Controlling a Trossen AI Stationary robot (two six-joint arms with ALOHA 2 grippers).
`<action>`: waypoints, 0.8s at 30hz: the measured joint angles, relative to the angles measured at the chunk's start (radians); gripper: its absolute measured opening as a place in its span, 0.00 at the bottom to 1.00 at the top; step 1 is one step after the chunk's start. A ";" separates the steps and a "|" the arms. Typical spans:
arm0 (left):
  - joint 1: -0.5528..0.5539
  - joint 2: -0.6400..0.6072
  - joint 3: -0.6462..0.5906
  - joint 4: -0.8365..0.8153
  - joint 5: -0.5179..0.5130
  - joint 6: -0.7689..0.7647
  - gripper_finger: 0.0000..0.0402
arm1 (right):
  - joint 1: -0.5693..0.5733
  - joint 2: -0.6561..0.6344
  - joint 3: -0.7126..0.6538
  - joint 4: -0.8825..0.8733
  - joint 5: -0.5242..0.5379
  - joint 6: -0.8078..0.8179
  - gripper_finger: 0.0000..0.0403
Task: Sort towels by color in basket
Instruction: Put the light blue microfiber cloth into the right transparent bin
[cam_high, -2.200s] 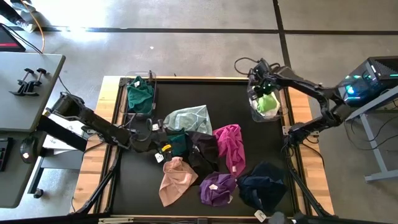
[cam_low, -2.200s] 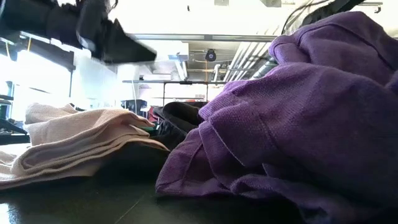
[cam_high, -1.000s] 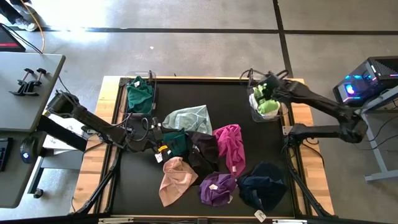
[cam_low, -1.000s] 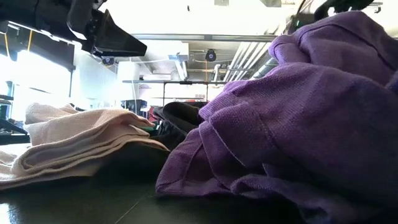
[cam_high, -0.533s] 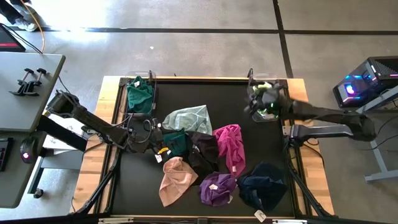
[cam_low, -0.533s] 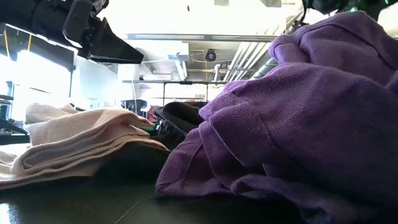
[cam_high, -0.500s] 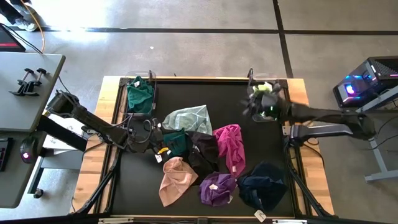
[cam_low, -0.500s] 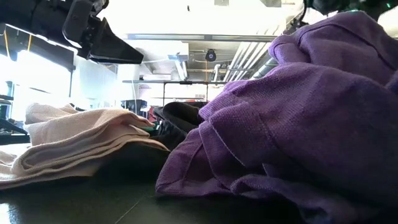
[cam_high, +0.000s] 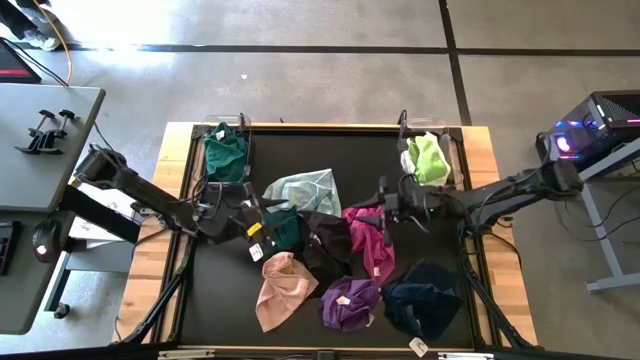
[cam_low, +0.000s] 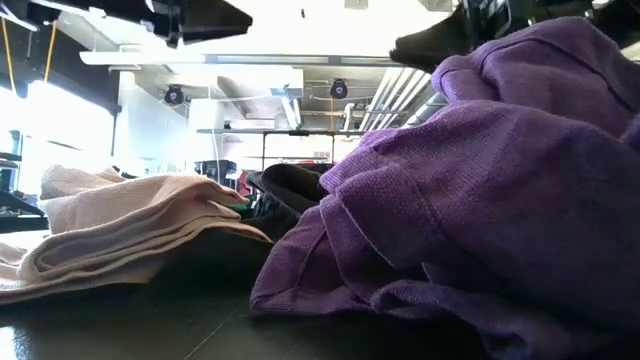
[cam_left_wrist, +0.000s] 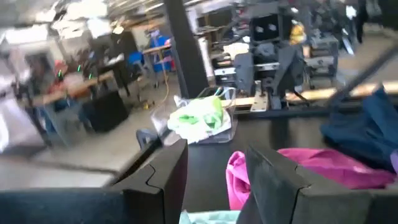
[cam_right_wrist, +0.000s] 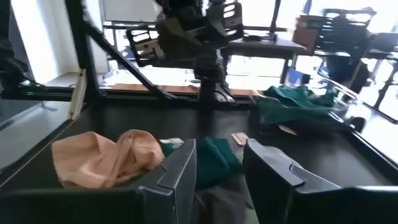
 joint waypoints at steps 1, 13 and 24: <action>0.000 0.000 0.011 -0.007 0.006 0.035 0.37 | 0.006 0.010 0.021 -0.015 0.000 0.000 0.31; 0.015 0.001 0.033 -0.078 -0.083 0.017 0.37 | -0.103 0.273 0.395 -0.448 0.091 0.099 0.43; -0.013 -0.021 0.033 -0.428 -0.331 -0.299 0.37 | -0.250 0.748 0.825 -0.735 0.088 0.173 0.56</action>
